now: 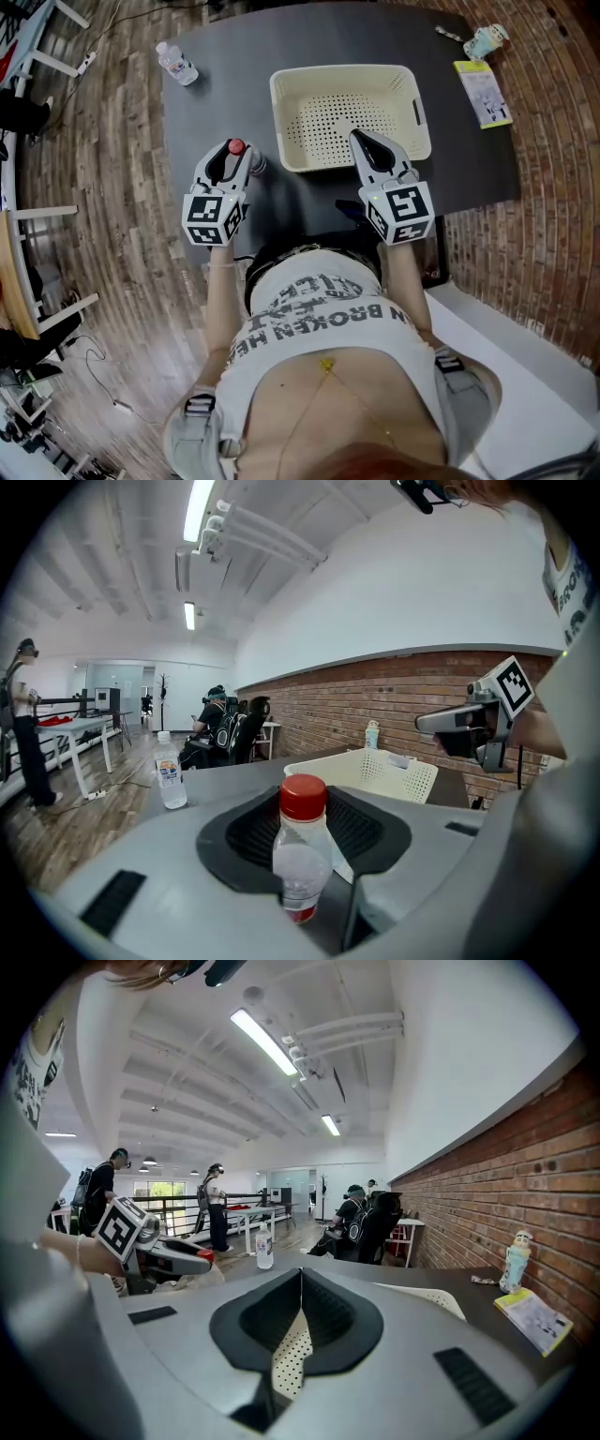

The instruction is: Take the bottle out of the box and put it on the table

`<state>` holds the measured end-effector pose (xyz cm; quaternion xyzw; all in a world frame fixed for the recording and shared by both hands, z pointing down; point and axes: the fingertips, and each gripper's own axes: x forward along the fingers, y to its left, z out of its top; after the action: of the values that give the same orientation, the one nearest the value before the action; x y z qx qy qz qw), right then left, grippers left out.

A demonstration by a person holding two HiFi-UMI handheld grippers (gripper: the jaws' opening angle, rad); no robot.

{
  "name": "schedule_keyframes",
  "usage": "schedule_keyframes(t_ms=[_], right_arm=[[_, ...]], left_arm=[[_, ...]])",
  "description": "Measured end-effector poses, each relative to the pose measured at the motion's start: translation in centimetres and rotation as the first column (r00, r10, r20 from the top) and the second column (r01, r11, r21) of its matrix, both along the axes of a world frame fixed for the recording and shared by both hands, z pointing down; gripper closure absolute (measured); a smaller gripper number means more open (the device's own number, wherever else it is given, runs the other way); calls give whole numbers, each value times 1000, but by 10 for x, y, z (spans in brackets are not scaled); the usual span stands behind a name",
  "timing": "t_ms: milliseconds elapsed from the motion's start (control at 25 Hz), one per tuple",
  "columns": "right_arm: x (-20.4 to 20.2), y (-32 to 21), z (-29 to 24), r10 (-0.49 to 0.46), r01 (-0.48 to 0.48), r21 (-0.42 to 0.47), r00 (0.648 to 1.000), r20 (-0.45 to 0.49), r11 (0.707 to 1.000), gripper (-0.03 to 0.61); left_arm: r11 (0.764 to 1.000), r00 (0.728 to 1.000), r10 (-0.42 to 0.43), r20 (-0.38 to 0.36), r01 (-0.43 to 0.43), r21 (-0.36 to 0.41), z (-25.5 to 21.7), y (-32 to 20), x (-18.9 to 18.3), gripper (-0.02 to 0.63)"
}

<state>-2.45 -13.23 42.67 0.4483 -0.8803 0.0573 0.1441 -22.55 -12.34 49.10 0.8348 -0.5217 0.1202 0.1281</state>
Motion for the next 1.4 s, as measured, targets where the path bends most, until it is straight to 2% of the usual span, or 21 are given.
schedule_keyframes(t_ms=[1400], right_arm=[[0,-2,1,-3,3,-14,1000,0,1000,569]], left_arm=[[1000,1000,-7,-20,7,11,0,0,0,465]])
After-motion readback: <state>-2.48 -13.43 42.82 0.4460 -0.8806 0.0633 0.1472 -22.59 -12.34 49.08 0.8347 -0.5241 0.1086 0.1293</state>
